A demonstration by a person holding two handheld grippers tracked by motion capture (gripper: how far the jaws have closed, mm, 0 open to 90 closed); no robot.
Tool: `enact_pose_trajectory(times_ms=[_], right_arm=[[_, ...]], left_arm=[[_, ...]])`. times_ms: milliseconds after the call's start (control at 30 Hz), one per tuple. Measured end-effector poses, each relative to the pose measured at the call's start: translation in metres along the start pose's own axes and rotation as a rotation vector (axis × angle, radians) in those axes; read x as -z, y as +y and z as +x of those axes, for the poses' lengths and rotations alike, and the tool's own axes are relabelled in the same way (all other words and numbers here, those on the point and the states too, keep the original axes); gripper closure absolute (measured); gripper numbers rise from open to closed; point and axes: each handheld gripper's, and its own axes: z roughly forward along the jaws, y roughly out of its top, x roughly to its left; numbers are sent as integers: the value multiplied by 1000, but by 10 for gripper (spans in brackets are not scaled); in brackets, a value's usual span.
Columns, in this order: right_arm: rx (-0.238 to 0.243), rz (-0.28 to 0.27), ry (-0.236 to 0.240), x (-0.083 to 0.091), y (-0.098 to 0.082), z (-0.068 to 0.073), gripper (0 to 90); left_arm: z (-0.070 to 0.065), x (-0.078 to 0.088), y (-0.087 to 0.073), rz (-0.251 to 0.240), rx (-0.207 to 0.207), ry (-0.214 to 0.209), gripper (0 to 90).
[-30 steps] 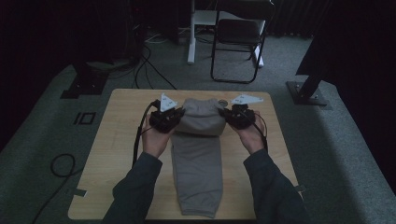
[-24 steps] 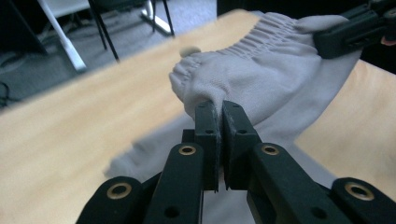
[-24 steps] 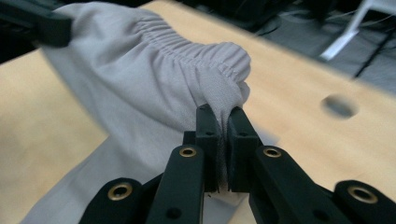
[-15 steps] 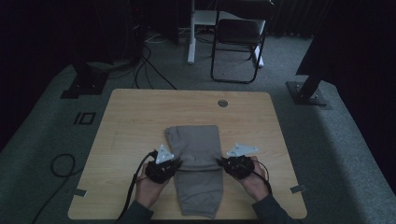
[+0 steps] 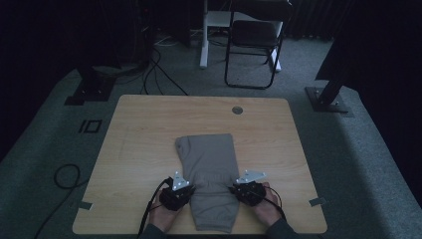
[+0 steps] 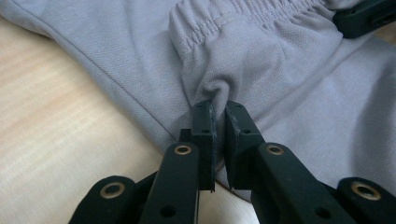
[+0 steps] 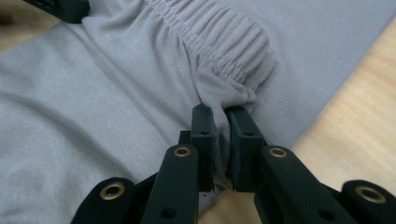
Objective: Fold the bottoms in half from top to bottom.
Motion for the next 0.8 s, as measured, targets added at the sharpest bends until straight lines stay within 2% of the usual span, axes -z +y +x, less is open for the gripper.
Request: enact_pose_trajectory(times_ms=[100, 133, 167, 200, 333, 400, 433, 533, 600, 633, 667, 733, 800], right_arm=[[-7, -7, -24, -4, 4, -5, 810], [-14, -10, -35, -7, 6, -7, 806], [-30, -22, -66, -15, 14, -17, 795], [-40, -28, -73, -18, 17, -21, 792], [-85, -39, -91, -29, 29, -33, 764], [-103, -32, -76, -30, 33, -35, 680], [-102, -36, -58, -28, 34, -35, 645], [-87, -100, -33, -12, 38, -34, 613], [-86, -147, -40, -1, 42, -36, 629], [-89, -155, -52, 2, 45, -38, 662], [-96, -155, -63, 3, 48, -41, 728], [-116, -126, -82, -3, 53, -49, 801], [-133, -96, -86, -13, 55, -54, 825]], left_arm=[[4, -5, 5, -5, -3, 20, 832], [11, -14, 14, -14, -6, 55, 832], [14, -18, 18, -16, -13, 75, 818], [17, -21, 22, -15, -19, 92, 811], [31, -32, 38, 1, -6, 126, 793], [38, -30, 43, 12, 22, 97, 745], [40, -26, 45, 0, 31, 80, 711], [47, -7, 51, -80, 43, 55, 686], [54, 1, 59, -94, 58, 67, 687], [57, 1, 63, -93, 68, 75, 699], [61, 0, 66, -92, 75, 77, 750], [65, -6, 73, -80, 84, 68, 830], [65, -18, 79, -51, 80, 68, 841]])
